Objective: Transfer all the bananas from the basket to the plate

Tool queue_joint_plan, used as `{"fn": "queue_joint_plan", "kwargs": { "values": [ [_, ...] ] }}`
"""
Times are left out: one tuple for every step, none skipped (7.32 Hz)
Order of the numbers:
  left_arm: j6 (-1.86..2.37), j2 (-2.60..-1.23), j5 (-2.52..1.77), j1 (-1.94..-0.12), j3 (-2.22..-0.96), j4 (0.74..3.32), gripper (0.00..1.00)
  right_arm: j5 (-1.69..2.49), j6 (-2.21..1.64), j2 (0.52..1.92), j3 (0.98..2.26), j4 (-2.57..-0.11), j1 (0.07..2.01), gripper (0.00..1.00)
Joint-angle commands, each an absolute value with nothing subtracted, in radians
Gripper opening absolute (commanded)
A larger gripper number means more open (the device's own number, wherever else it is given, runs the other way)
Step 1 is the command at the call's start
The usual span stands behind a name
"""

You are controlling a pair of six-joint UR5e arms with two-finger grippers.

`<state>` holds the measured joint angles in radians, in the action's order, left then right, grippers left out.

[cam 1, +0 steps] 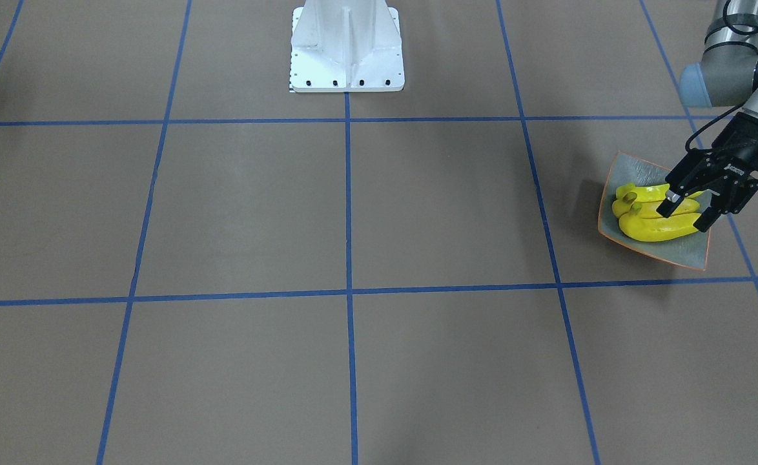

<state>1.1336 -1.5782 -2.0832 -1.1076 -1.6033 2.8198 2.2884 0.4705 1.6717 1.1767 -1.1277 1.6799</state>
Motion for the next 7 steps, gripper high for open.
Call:
{"fn": "queue_joint_plan", "kwargs": {
  "values": [
    [1.134,-1.578,-2.083,-1.108,-1.603,2.821,0.99,2.289,0.436,1.666,1.177,-1.127,1.660,0.89],
    [1.134,-1.580,-2.083,-1.108,-1.603,2.821,0.99,2.289,0.436,1.666,1.177,-1.127,1.652,0.89],
    [1.134,-1.582,-2.082,-1.108,-1.603,2.821,0.99,2.289,0.436,1.666,1.174,-1.127,1.645,0.89],
    [1.134,-1.583,-2.082,-1.108,-1.603,2.821,0.99,2.287,0.437,1.666,1.169,-1.126,1.643,0.88],
    [1.134,-1.586,-2.082,-1.108,-1.603,2.821,0.99,2.280,0.439,1.667,1.152,-1.097,1.641,0.81],
    [1.132,-1.586,-2.082,-1.108,-1.603,2.821,0.99,2.273,0.439,1.667,1.123,-1.059,1.640,0.78],
    [1.132,-1.586,-2.082,-1.108,-1.603,2.821,0.99,2.273,0.437,1.669,1.121,-1.055,1.640,0.58]
  ]
}}
